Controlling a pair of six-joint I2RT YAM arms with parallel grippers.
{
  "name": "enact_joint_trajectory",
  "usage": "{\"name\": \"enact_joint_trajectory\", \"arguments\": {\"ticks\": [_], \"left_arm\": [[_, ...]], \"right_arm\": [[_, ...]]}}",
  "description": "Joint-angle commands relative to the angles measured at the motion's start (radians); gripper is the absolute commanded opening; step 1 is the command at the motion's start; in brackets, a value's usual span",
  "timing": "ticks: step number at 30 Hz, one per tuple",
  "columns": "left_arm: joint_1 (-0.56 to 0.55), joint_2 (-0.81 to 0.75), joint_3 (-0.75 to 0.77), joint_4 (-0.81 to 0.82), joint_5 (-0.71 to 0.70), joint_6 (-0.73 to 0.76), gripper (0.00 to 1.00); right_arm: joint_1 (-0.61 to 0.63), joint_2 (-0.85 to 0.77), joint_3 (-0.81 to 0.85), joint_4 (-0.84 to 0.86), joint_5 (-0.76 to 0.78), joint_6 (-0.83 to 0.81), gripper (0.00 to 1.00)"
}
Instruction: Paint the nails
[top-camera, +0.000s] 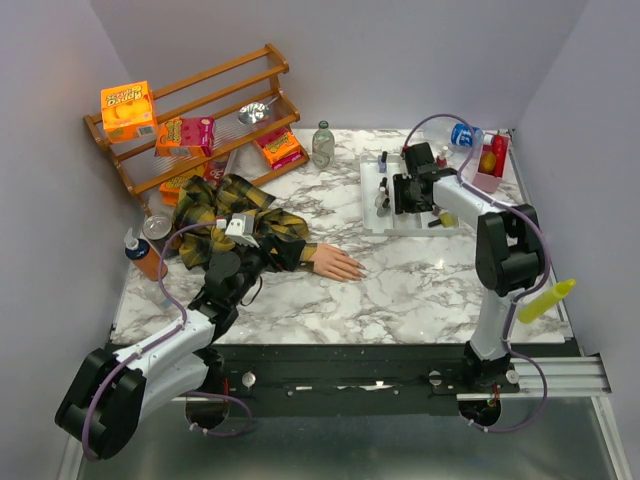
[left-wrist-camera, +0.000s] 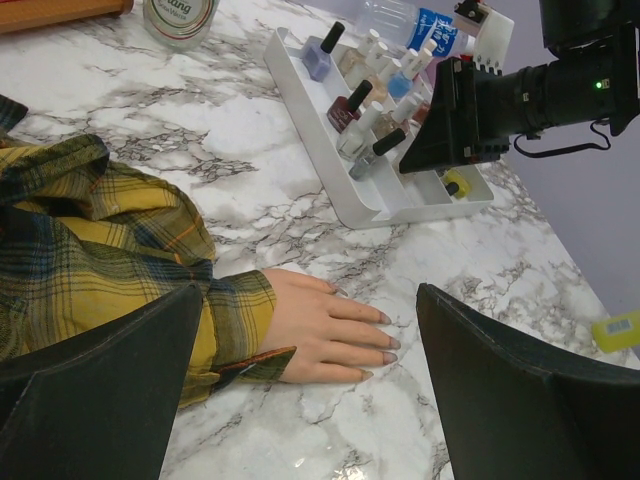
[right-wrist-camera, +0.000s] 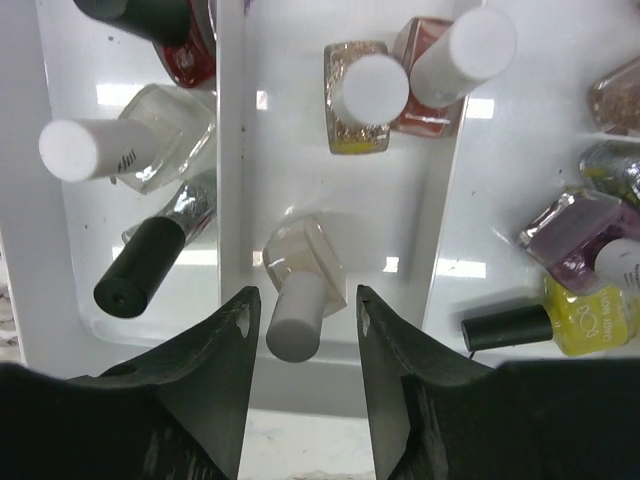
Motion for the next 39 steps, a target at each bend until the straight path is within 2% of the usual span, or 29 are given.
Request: {"name": "enact_joint_trajectory", "arguments": {"ticks": [1, 10, 14, 15, 18, 23, 28, 34, 39], "left_arm": [[-0.003, -0.003, 0.01, 0.011, -0.017, 0.011, 0.99], [-0.003, -0.002, 0.01, 0.01, -0.016, 0.013, 0.99], [-0.003, -0.002, 0.011, 0.01, -0.016, 0.014, 0.99], [-0.003, 0.0, 0.013, 0.01, -0.014, 0.014, 0.99], [-0.001, 0.003, 0.015, 0.01, -0.013, 0.014, 0.99], [-0.001, 0.018, 0.021, 0.016, -0.008, 0.016, 0.99], [-0.003, 0.072, 0.047, 0.027, 0.071, 0.014, 0.99], [-0.003, 0.122, 0.065, 0.059, 0.147, 0.01, 0.99], [-0.004, 0.159, 0.08, 0.068, 0.185, 0.005, 0.99]], "right_arm": [[0.005, 0.045, 0.058, -0.009, 0.024, -0.034, 0.52], [0.005, 0.088, 0.094, -0.025, -0.002, -0.043, 0.51], [0.005, 0.082, 0.09, -0.032, -0.013, -0.038, 0.42], [0.004, 0.079, 0.087, -0.032, -0.018, -0.034, 0.35], [0.007, 0.047, 0.068, -0.035, -0.019, -0.023, 0.32], [0.02, -0.095, 0.013, -0.033, 0.021, 0.006, 0.32], [0.057, -0.217, -0.054, -0.041, 0.065, 0.012, 0.33], [0.109, -0.338, -0.142, -0.079, 0.039, 0.027, 0.33], [0.143, -0.442, -0.286, -0.081, 0.007, 0.052, 0.34]]}}
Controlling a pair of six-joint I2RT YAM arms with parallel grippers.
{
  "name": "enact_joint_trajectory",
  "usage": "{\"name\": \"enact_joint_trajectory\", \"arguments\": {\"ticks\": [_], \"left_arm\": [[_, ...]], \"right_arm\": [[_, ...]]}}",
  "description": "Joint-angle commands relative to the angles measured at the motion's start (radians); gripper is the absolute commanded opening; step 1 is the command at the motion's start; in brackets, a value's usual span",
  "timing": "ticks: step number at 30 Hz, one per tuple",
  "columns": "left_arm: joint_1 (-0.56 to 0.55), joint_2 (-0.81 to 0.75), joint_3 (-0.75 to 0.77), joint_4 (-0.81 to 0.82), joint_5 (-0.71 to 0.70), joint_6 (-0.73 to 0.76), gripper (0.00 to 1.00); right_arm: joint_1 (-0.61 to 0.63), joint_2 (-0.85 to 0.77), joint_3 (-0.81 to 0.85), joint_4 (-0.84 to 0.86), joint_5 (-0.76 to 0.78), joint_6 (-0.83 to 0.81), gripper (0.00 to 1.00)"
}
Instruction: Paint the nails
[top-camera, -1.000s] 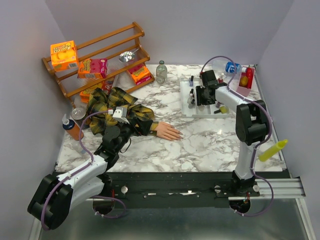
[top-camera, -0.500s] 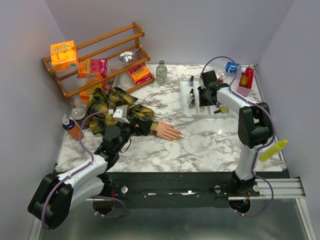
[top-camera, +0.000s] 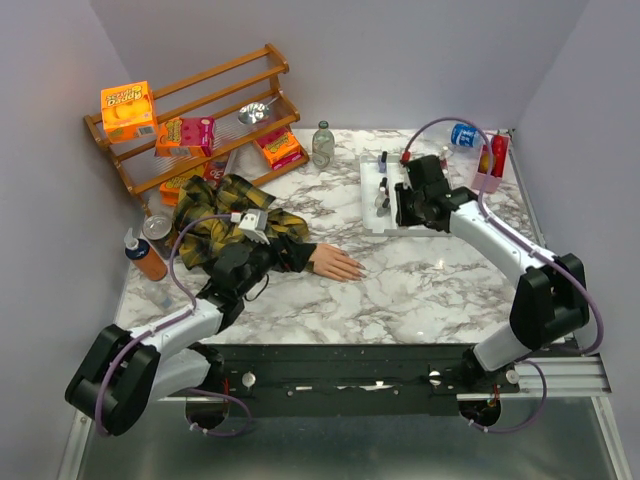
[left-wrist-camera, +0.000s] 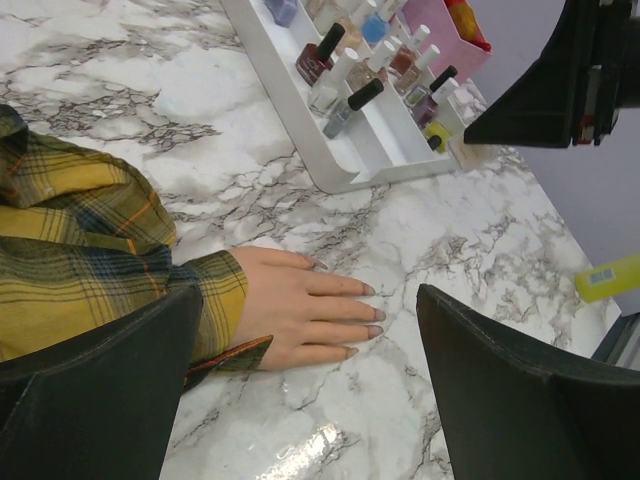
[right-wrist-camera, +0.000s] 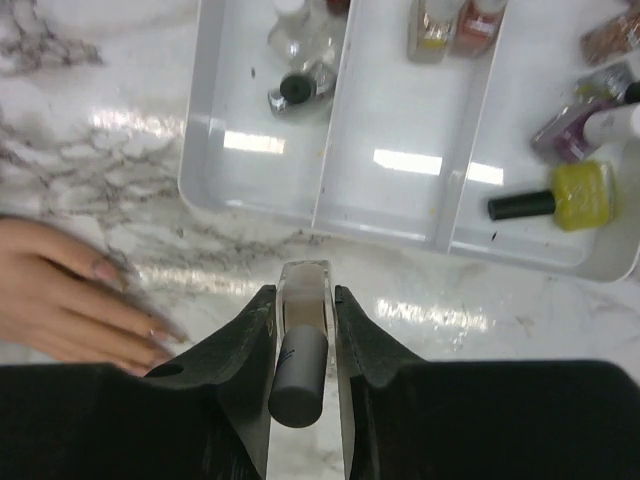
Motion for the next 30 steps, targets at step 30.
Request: {"name": "enact_joint_trajectory", "arguments": {"ticks": [30], "left_arm": [[-0.086, 0.16, 0.12, 0.025, 0.156, 0.063, 0.99]], "right_arm": [[0.15, -0.151, -0.379, 0.116, -0.035, 0.132, 0.66]]}}
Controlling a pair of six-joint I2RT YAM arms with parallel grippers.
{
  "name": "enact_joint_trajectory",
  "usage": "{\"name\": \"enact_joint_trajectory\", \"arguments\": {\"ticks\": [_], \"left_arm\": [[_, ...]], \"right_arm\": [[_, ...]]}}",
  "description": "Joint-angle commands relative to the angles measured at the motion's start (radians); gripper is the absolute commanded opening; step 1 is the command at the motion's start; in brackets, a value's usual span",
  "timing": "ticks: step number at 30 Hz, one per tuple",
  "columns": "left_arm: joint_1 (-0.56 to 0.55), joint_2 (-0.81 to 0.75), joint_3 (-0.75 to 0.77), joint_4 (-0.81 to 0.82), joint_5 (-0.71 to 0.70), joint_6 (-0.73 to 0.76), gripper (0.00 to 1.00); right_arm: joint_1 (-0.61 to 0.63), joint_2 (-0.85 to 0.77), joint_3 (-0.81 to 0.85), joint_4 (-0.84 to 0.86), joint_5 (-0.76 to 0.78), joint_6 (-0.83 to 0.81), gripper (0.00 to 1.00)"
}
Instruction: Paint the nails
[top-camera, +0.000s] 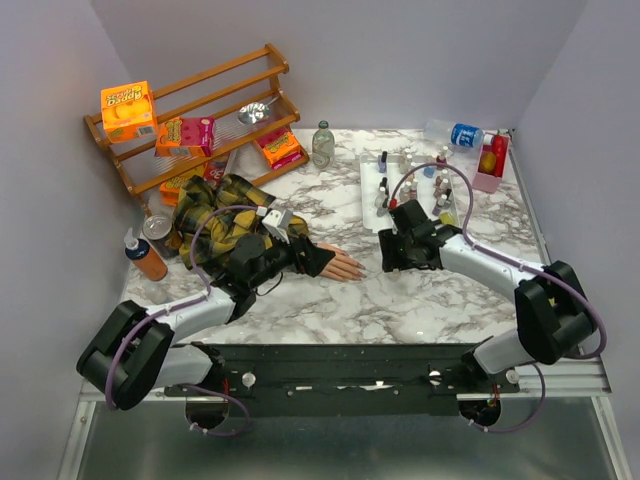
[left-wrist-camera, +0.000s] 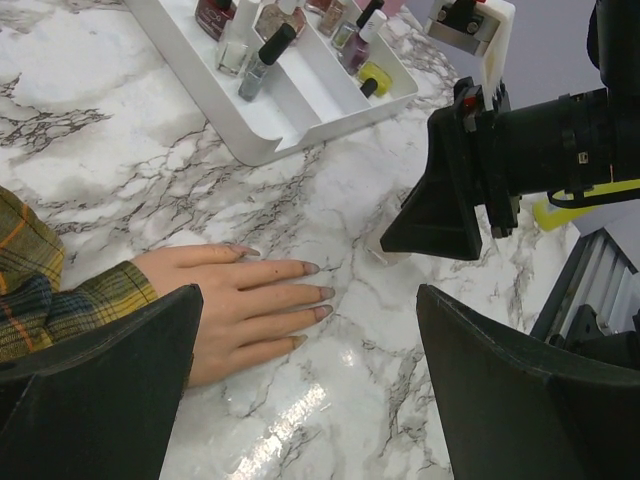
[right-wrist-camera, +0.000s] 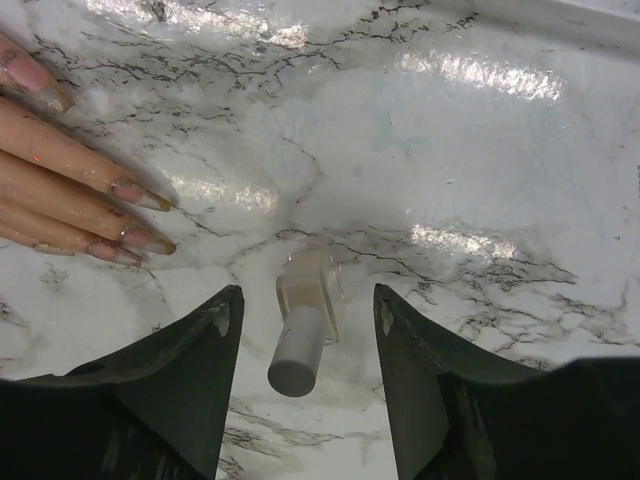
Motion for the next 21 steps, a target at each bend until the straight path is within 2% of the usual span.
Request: {"name": "enact_joint_trajectory", "arguments": {"ticks": [1, 12, 16, 21], "left_arm": [[-0.014, 0.015, 0.029, -0.006, 0.025, 0.025, 0.99], [-0.057, 0.039, 0.067, -0.055, 0.015, 0.054, 0.99], [-0.091, 0.055, 0.093, -0.06, 0.047, 0.097, 0.99], [-0.175, 0.082, 0.134, -0.107, -0.011, 0.149, 0.99]], "right_arm": [[0.009, -0.084, -0.059, 0.055, -0.008, 0.018, 0.66], [0.009, -0.45, -0.328, 0.285, -0.014, 0.053, 0.68], [0.01, -0.57, -0.382, 0.304, 0.022, 0.077, 0.67], [0.009, -0.742, -0.461, 0.334, 0.064, 0.141, 0.67]]}}
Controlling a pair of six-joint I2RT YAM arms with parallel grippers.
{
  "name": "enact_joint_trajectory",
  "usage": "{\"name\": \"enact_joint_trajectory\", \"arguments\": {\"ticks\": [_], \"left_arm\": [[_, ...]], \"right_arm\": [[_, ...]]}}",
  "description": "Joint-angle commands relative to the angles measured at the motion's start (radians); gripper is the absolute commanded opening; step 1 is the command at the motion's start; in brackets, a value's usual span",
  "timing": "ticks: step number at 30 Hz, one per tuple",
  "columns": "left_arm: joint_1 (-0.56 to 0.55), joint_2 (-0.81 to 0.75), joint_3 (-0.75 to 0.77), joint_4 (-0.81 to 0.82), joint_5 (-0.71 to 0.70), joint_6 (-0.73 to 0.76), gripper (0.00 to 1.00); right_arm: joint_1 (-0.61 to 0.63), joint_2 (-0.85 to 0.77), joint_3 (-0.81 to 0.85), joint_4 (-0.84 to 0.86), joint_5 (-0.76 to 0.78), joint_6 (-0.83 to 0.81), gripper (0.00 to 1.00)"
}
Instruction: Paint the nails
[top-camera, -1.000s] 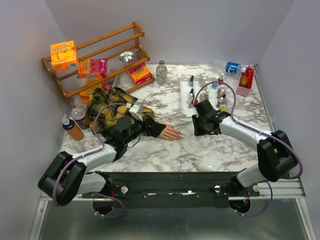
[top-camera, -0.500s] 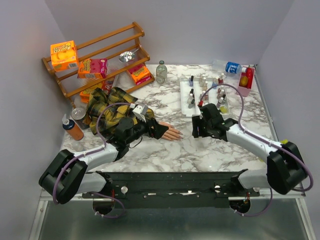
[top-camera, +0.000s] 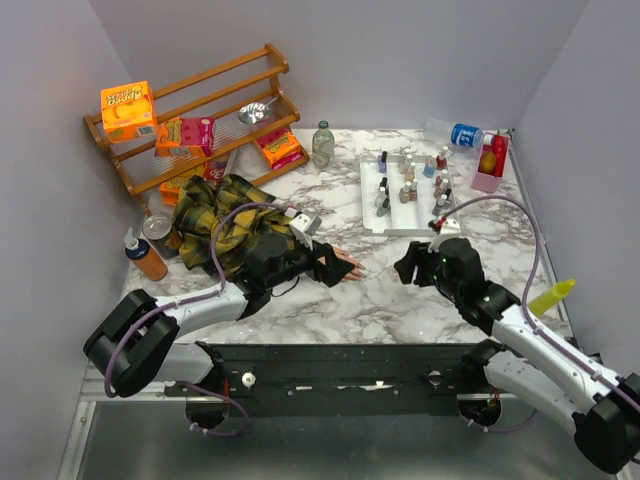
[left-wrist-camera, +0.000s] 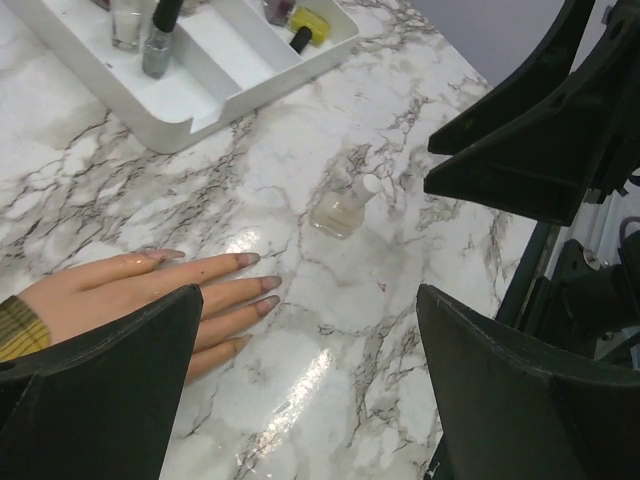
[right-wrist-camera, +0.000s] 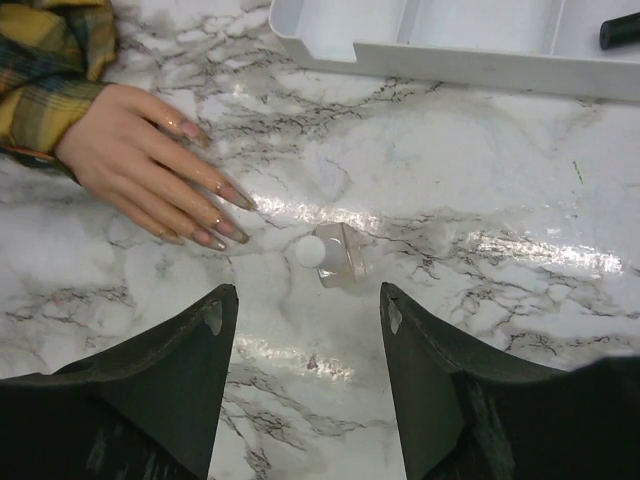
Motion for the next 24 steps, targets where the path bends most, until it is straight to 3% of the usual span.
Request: {"name": "enact_joint_trajectory", "arguments": {"ticks": [1, 8, 12, 18, 24], "left_arm": [[-0.053, 0.024, 0.053, -0.039, -0.02, 0.071, 0.99], [-0.161, 0.061, 0.073, -0.028, -0.096, 0.184, 0.99], [-0.192, 0.093, 0.066, 0.041, -0.162, 0.214, 0.99], [-0.199, 0.132, 0.11, 0.023, -0.199, 0.214, 0.99], [-0.199, 0.156, 0.201, -0.115, -0.196, 0.192, 0.99]], "right_arm": [[0.004, -0.121, -0.07, 0.081, 0.042, 0.069, 0.67], [0.004, -0.133, -0.073, 0.075, 0.125, 0.092, 0.6], [0.004, -0.049, 0.011, 0.023, 0.07, 0.054, 0.52], [0.004, 0.139, 0.176, -0.15, 0.014, 0.018, 0.52], [0.004, 0.178, 0.203, -0.16, 0.019, -0.029, 0.56]]}}
